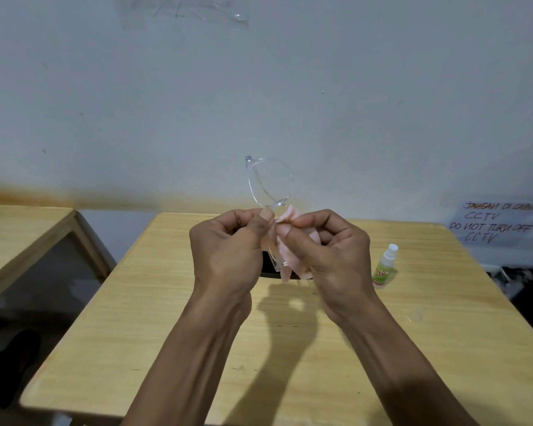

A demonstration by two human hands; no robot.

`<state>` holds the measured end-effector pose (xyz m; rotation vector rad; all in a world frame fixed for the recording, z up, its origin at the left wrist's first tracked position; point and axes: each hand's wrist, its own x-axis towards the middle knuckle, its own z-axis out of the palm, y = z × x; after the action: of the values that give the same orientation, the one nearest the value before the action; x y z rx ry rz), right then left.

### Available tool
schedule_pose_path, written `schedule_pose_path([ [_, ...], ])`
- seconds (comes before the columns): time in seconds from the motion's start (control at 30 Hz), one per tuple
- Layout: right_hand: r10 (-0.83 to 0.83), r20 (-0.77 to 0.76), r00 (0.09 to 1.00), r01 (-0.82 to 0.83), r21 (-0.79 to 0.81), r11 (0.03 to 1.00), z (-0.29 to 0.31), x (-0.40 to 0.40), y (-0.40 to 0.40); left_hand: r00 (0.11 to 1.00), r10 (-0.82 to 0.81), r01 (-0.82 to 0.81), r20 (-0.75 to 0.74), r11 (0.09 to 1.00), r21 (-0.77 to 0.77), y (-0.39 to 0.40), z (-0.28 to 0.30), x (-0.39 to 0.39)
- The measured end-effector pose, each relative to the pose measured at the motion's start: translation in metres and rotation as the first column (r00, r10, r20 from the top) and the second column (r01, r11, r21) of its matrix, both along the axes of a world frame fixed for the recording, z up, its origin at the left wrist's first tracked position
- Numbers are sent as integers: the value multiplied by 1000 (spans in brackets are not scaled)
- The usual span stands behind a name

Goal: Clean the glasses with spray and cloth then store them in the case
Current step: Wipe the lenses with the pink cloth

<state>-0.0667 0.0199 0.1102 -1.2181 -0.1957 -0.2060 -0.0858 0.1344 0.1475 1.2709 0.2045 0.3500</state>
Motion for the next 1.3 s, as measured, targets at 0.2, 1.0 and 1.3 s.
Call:
schedule_pose_path([
  [0.2,54,-18,998,-54,19,998,-5,-3,6,1000,-1,2,-20,1000,23,0,-2,-2],
  [1.0,-57,-18,998,54,-143,988,-11,-3,0,994,96,-94,-56,995,36,14,5,17],
  [1.3,-62,114,992,81,-168,983,-2,0,-3,996,72,-69,-58,996,52,4,5,10],
])
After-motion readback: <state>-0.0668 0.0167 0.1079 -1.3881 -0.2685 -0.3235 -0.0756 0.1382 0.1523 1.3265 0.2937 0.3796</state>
